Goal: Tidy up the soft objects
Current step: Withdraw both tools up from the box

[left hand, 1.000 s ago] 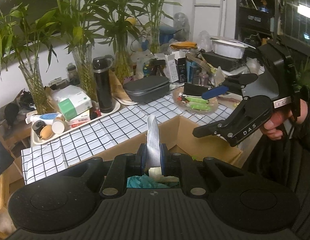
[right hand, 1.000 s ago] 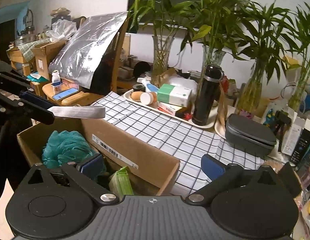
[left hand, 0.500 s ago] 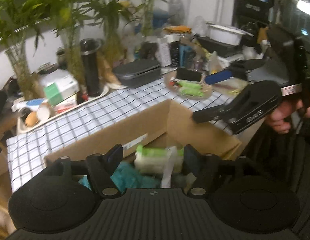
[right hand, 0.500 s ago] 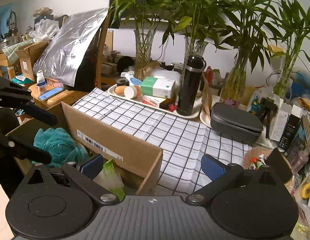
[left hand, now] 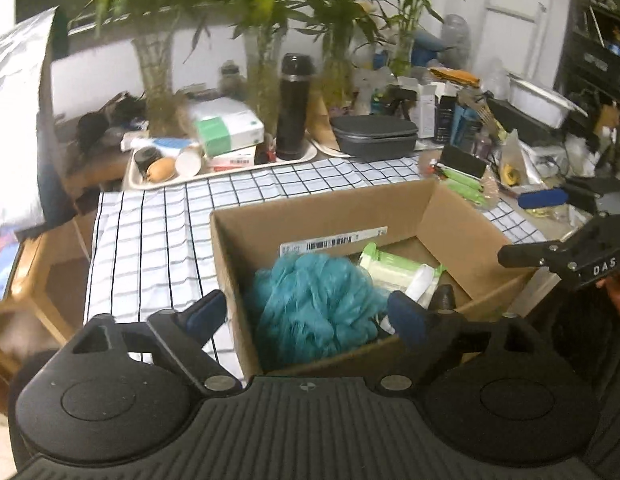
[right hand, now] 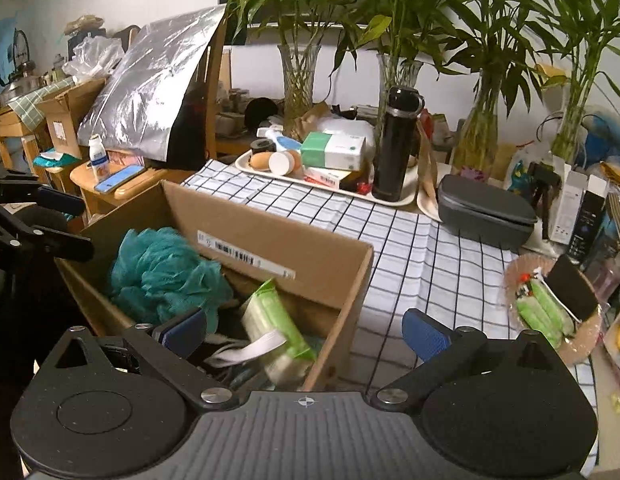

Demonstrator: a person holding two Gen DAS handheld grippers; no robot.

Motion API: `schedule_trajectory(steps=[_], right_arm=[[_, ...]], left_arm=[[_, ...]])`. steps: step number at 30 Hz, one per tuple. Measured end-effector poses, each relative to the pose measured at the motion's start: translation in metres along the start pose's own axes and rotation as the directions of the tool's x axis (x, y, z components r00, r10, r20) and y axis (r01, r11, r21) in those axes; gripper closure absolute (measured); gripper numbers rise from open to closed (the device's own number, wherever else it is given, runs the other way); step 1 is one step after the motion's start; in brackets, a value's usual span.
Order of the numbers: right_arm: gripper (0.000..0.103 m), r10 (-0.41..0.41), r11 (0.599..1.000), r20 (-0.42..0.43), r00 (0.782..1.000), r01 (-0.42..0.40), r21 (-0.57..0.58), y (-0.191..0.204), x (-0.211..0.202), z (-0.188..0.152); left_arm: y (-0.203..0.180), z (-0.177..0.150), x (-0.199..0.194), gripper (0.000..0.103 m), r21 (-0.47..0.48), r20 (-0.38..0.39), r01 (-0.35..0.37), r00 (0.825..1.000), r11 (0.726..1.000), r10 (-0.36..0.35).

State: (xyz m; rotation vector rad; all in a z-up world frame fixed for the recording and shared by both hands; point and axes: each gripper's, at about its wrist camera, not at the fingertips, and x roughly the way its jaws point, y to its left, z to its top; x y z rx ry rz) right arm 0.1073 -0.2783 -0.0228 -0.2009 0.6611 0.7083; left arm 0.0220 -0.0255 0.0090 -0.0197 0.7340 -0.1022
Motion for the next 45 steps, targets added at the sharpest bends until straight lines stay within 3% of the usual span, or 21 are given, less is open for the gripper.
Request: schedule_trajectory(steps=[1,6,15,33,45], right_arm=[[0.000,0.000,1.000,0.000,1.000,0.000,0.002,0.002,-0.002,-0.001],[0.000,-0.019,0.999,-0.019,1.000,0.019,0.027,0.013,-0.012,-0.001],[0.000,-0.104,0.994,-0.098,0.990,0.106,0.025,0.029,-0.028,-0.007],[0.000,-0.052,0.995,-0.119,0.992,0.061,0.076,0.049,-0.042,-0.016],[0.000,-0.070,0.990,-0.107,0.992,0.082,0.112,0.042,-0.040,-0.020]], left_arm=[[0.000,-0.001,-0.003,0.000,-0.008,0.000,0.007,1.000,1.000,-0.007],[0.000,-0.008,-0.011,0.000,-0.028,-0.023,0.007,1.000,1.000,-0.008],[-0.003,-0.012,-0.027,0.000,-0.044,-0.011,-0.071,0.997,0.997,0.070],[-0.003,-0.018,-0.023,0.000,-0.056,-0.092,-0.157,0.984,0.986,0.151],[-0.001,-0.022,-0.021,0.000,-0.045,-0.116,-0.160,0.981,0.986,0.154]])
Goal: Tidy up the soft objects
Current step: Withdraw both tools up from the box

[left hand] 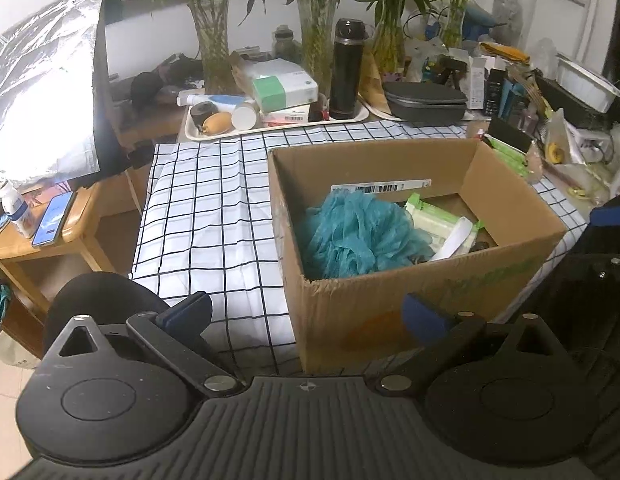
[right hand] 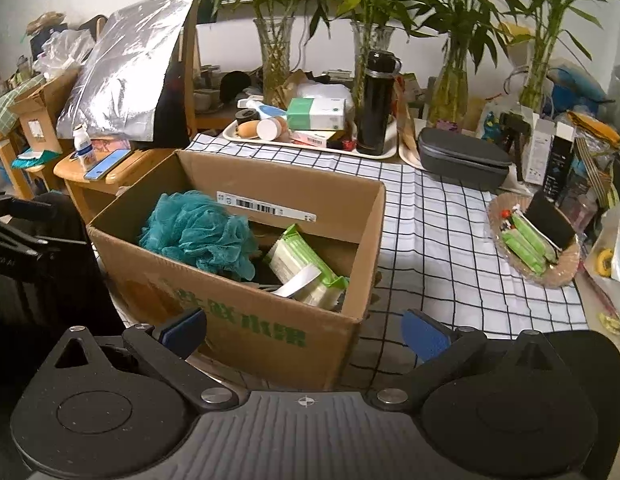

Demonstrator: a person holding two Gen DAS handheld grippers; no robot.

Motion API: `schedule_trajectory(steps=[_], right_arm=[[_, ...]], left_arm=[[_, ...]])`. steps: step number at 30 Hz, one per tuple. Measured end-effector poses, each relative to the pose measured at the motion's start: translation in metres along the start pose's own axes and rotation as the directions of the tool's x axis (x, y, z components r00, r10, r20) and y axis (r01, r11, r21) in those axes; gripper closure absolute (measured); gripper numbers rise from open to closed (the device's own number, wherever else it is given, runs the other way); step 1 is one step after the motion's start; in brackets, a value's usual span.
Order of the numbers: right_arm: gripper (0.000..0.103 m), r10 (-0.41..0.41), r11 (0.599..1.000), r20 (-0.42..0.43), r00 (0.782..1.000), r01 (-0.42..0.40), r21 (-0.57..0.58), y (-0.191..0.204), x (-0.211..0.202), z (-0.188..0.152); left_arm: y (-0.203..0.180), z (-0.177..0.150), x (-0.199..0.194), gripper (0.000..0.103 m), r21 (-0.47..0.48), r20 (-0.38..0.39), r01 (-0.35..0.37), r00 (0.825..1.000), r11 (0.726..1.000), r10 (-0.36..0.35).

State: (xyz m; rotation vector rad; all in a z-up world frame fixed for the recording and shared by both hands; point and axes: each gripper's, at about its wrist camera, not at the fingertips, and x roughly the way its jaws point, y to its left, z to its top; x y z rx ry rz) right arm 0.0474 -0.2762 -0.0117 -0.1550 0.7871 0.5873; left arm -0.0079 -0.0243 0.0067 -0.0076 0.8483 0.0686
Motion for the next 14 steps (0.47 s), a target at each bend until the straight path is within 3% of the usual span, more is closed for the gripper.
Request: schedule_trajectory(steps=[14], right_arm=[[0.000,-0.026,0.999,-0.009,1.000,0.026,0.033,-0.0055,0.0040,-0.0019]], left_arm=[[0.0028,0.0009,0.0042,0.000,0.008,-0.012,0.012,1.000,1.000,-0.012]])
